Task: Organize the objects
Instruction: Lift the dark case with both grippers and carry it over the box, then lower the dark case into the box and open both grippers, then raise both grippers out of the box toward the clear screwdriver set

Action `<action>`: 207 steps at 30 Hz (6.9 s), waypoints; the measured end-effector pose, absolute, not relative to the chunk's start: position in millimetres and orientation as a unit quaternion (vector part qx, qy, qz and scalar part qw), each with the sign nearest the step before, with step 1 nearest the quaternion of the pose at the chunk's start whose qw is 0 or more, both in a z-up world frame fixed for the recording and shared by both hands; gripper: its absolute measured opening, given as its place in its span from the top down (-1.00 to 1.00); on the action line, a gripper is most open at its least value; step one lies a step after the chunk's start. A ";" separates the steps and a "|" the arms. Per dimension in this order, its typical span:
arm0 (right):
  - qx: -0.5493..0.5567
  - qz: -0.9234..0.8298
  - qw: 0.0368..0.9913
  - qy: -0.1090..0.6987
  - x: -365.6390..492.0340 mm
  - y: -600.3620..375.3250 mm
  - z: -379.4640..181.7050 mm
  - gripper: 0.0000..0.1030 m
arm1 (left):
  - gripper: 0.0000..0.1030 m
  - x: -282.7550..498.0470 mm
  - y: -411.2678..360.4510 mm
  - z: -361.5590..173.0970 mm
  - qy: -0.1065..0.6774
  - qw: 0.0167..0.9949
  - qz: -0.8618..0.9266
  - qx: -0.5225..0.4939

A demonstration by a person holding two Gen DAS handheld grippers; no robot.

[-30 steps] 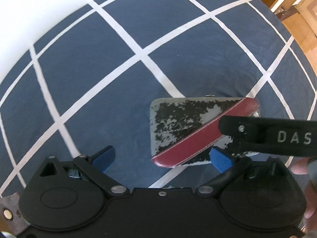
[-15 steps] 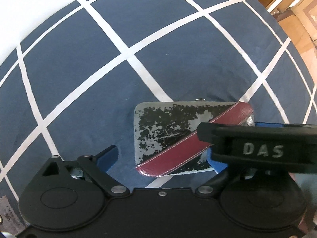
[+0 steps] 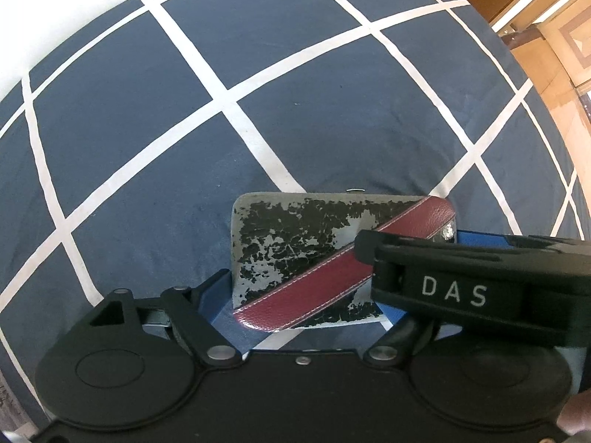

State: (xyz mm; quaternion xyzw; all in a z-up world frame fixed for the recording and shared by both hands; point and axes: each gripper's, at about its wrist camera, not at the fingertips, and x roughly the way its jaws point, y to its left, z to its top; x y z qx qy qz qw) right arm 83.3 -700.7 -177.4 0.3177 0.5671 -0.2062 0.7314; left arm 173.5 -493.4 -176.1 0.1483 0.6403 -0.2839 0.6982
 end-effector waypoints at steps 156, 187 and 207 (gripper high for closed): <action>0.164 0.032 0.813 0.558 74.4 -254.9 -25.7 -0.97 | -1.00 47.2 -34.3 -19.8 0.594 0.803 -0.053 0.013; 0.180 -0.031 0.822 0.540 17.9 -437.3 5.6 -1.00 | -1.00 22.2 -220.9 -7.6 0.575 0.807 -0.121 0.063; 0.178 -0.007 0.806 0.564 46.7 -506.4 -48.4 -1.00 | -0.99 42.3 -280.4 -59.9 0.607 0.786 -0.102 0.062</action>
